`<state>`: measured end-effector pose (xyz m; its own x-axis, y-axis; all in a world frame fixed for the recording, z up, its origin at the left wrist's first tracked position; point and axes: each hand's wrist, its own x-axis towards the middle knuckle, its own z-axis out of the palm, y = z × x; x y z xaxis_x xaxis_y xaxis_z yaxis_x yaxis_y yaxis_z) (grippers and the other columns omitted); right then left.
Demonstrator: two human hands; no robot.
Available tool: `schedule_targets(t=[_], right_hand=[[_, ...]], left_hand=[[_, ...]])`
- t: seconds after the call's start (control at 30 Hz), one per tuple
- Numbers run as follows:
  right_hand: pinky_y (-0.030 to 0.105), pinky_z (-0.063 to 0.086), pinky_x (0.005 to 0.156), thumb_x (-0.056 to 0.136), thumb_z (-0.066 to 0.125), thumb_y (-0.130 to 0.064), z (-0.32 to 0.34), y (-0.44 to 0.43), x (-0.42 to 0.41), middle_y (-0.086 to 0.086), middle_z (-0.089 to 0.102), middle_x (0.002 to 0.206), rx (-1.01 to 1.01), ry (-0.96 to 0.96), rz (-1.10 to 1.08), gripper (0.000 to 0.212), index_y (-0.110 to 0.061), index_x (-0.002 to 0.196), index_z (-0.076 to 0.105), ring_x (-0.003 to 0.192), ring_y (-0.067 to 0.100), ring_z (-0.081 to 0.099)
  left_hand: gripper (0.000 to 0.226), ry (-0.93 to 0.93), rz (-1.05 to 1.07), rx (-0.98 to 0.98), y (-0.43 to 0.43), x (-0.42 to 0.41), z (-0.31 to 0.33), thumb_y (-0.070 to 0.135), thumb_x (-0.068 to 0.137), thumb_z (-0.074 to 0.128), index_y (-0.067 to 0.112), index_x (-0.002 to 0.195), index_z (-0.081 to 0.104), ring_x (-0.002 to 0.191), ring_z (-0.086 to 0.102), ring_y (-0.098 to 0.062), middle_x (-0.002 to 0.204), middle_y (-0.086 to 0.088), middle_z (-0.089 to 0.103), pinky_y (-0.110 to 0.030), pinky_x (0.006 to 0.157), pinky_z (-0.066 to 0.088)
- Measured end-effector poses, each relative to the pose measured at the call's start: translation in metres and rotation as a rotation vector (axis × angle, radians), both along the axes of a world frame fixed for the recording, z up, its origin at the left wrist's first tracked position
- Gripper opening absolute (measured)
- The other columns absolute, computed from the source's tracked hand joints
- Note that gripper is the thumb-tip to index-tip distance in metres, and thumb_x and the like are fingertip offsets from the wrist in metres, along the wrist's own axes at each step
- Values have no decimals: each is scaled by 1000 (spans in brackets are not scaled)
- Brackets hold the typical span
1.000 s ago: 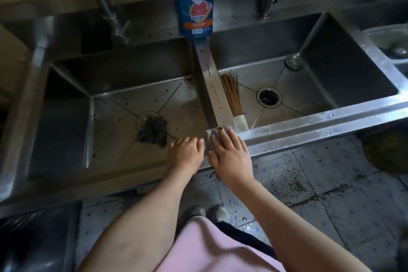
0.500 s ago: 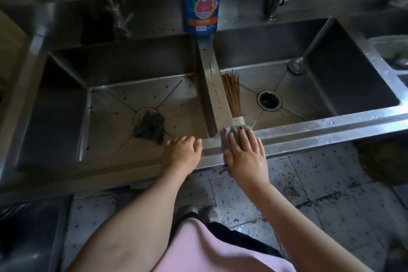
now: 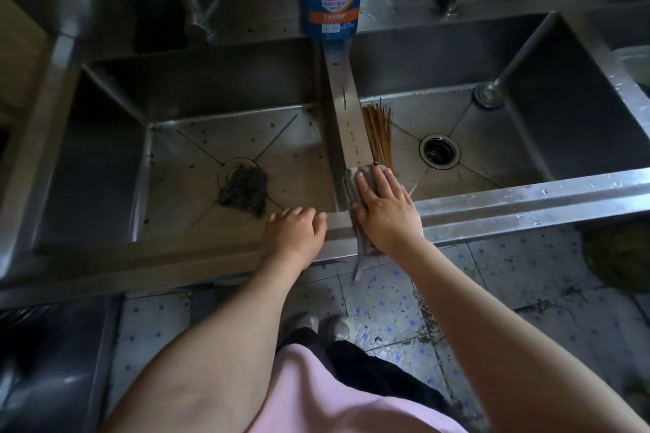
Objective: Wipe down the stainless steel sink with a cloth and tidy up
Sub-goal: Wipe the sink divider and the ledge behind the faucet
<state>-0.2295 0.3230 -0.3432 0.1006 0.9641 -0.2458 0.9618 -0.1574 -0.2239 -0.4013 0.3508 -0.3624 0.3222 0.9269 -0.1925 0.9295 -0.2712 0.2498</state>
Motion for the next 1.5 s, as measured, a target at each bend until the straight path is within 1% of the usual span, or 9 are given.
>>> schedule_targets(t=[0.2, 0.5, 0.67, 0.83, 0.93, 1.03, 1.2, 1.37, 1.5], right_hand=[[38, 6, 116, 96, 22, -43, 3, -41, -13, 8, 14, 157, 80, -71, 15, 53, -25, 146, 23, 145, 25, 5], [38, 8, 116, 98, 24, -41, 0, -41, -15, 9, 17, 156, 106, -76, 60, 52, -22, 146, 26, 145, 26, 5], [38, 6, 116, 99, 24, -39, -2, -21, -12, 6, 9, 158, 74, -57, 50, 51, -25, 148, 20, 145, 24, 0], [43, 6, 116, 99, 21, -39, -3, 5, -6, 7, 2, 158, 33, -22, 48, 52, -27, 149, 12, 145, 25, -5], [43, 3, 116, 99, 22, -38, -2, 24, -4, 8, 1, 158, 29, -8, 29, 52, -27, 149, 10, 145, 25, -6], [41, -1, 116, 99, 22, -38, -3, 37, -5, 7, 2, 158, 52, -14, 20, 53, -26, 149, 10, 145, 24, -7], [39, 0, 116, 98, 25, -38, -5, 50, -7, 5, 6, 158, 70, -54, -37, 53, -29, 148, 12, 145, 22, -4], [40, 1, 116, 97, 27, -39, -8, 70, -4, 2, 6, 158, 65, -35, -47, 52, -32, 148, 16, 145, 21, -6], [41, 5, 116, 96, 31, -38, -9, 88, 0, 3, 9, 158, 80, -9, -60, 52, -31, 147, 21, 145, 22, -2]], left_hand=[[39, -6, 10, 1, 1, 1, -1, 38, 93, 29, 19, 94, 63, 96, 55, -26, 101, -4, 65, -35, 80, 34], [47, -3, 11, -2, 0, 0, 1, 44, 92, 24, 17, 88, 62, 93, 56, -26, 96, -4, 66, -36, 80, 35], [43, 34, -1, -14, 1, 1, 3, 44, 92, 27, 19, 91, 61, 96, 55, -25, 99, -3, 65, -37, 82, 35], [54, 114, -48, -129, 4, 2, 4, 56, 91, 20, 21, 111, 56, 113, 49, -23, 119, 0, 58, -41, 93, 30], [59, 0, -31, -335, 14, 5, 10, 59, 91, 17, 20, 113, 56, 117, 46, -24, 125, -4, 54, -41, 96, 30], [58, -92, -16, -449, 29, 12, 14, 59, 91, 20, 19, 105, 59, 112, 49, -28, 119, -10, 56, -36, 92, 38], [54, -79, -116, -397, 39, 26, 10, 51, 94, 25, 15, 102, 63, 100, 59, -31, 109, -13, 65, -35, 83, 46], [56, -108, -95, -363, 41, 30, 0, 49, 96, 20, 17, 101, 65, 91, 62, -31, 99, -13, 68, -29, 69, 39], [56, -104, -98, -357, 44, 31, -4, 45, 97, 18, 13, 101, 63, 91, 62, -31, 100, -14, 67, -32, 71, 42]])
